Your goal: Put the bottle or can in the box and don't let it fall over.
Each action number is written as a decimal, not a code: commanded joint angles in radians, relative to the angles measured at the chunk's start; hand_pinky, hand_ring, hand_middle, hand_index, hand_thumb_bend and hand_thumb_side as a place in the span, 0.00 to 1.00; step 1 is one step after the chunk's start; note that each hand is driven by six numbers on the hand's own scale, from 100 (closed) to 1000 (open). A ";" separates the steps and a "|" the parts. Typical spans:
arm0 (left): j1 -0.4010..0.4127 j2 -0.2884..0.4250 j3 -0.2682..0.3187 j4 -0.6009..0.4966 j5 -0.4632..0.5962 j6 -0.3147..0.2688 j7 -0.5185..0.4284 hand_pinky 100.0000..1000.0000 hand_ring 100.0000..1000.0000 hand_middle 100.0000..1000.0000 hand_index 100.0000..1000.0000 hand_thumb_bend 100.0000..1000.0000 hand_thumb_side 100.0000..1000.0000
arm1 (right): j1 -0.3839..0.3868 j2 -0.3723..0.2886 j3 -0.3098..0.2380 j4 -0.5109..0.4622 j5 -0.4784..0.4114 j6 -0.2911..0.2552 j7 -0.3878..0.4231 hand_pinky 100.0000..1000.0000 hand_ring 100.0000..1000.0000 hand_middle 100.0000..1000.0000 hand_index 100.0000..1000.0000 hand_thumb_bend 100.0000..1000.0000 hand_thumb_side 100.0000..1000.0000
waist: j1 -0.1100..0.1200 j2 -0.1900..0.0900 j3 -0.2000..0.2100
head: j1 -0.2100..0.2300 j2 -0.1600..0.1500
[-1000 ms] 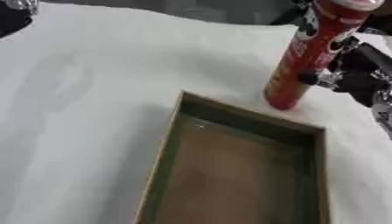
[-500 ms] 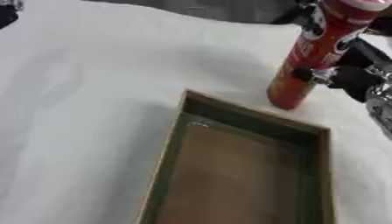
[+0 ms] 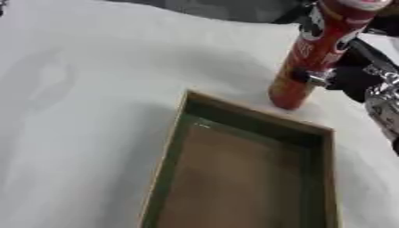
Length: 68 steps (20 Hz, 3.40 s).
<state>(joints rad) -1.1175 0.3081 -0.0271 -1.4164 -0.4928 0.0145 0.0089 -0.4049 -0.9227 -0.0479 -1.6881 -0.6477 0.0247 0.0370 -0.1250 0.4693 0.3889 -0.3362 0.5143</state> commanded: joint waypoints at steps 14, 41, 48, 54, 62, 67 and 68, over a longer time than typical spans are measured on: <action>0.014 0.014 0.007 -0.041 -0.020 -0.008 0.068 0.57 0.59 0.40 0.83 0.00 0.24 | -0.001 -0.037 -0.003 0.001 -0.115 0.019 0.040 1.00 1.00 0.99 0.81 0.00 0.00 | 0.014 -0.039 -0.008 | -0.021 0.010; 0.170 0.056 0.052 -0.359 0.163 0.068 0.504 0.57 0.59 0.41 0.78 0.00 0.40 | 0.140 -0.208 -0.066 -0.312 -0.400 0.113 -0.227 1.00 1.00 0.92 0.60 0.00 0.08 | 0.027 -0.126 -0.102 | 0.039 0.091; 0.245 0.051 0.083 -0.335 0.265 0.114 0.692 0.59 0.65 0.43 0.80 0.00 0.51 | 0.040 -0.182 -0.050 -0.312 -0.415 0.102 -0.175 1.00 1.00 0.91 0.60 0.00 0.04 | 0.049 -0.162 -0.149 | 0.081 0.129; 0.295 0.076 0.098 -0.324 0.283 0.138 0.728 0.60 0.67 0.45 0.79 0.00 0.53 | -0.063 -0.033 0.018 -0.312 -0.379 0.118 -0.105 1.00 1.00 0.89 0.60 0.00 0.09 | 0.058 -0.183 -0.189 | 0.110 0.160; 0.354 0.113 0.102 -0.317 0.282 0.146 0.727 0.61 0.68 0.45 0.79 0.00 0.53 | -0.117 0.215 0.171 -0.312 -0.194 0.192 -0.050 1.00 1.00 0.90 0.62 0.00 0.13 | 0.064 -0.208 -0.250 | 0.177 0.215; 0.359 0.114 0.100 -0.322 0.277 0.145 0.721 0.61 0.68 0.45 0.79 0.00 0.53 | -0.118 0.308 0.247 -0.312 -0.108 0.270 -0.067 1.00 1.00 0.90 0.62 0.00 0.15 | 0.070 -0.209 -0.251 | 0.176 0.216; 0.359 0.115 0.102 -0.324 0.276 0.145 0.721 0.61 0.68 0.45 0.79 0.00 0.52 | -0.116 0.322 0.262 -0.312 -0.090 0.284 -0.068 1.00 1.00 0.90 0.62 0.00 0.16 | 0.070 -0.209 -0.252 | 0.177 0.214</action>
<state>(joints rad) -0.7478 0.3930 0.0658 -1.7258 -0.2135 0.1595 0.7318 -0.5093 -0.6030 0.2077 -1.9835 -0.7609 0.2931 -0.0284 -0.0586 0.2857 0.1383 -0.1609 0.7284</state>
